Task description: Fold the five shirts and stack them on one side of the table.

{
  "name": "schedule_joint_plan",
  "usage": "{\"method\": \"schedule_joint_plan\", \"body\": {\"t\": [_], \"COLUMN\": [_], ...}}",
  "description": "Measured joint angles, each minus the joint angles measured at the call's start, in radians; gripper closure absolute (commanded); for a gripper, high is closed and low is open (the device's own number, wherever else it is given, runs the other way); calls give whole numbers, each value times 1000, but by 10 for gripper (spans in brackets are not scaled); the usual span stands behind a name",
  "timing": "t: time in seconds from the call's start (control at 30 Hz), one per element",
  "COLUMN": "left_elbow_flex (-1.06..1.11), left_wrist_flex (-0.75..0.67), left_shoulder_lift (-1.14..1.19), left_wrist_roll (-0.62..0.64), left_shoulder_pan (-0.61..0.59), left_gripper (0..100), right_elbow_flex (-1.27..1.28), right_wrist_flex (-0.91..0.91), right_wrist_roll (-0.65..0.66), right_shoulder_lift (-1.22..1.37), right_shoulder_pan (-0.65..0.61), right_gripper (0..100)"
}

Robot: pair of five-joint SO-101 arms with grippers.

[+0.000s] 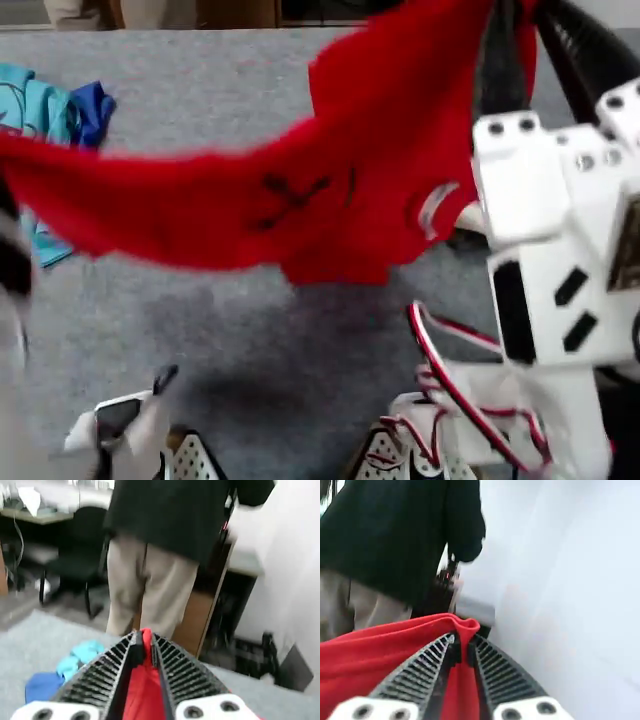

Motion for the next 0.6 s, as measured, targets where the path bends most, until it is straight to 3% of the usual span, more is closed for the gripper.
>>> {"method": "schedule_joint_plan", "body": {"t": [0.23, 0.6], "left_elbow_flex": [232, 499], "left_wrist_flex": [0, 0], "left_shoulder_lift": [-252, -516], "left_wrist_roll": [-26, -26], "left_shoulder_pan": [-2, -2], "left_gripper": [981, 981], "right_elbow_flex": [175, 331], "right_wrist_flex": [-12, -184], "right_wrist_roll": [46, 112], "right_shoulder_lift": [-232, -442], "right_shoulder_pan": [0, -2], "right_gripper": [995, 995]}}
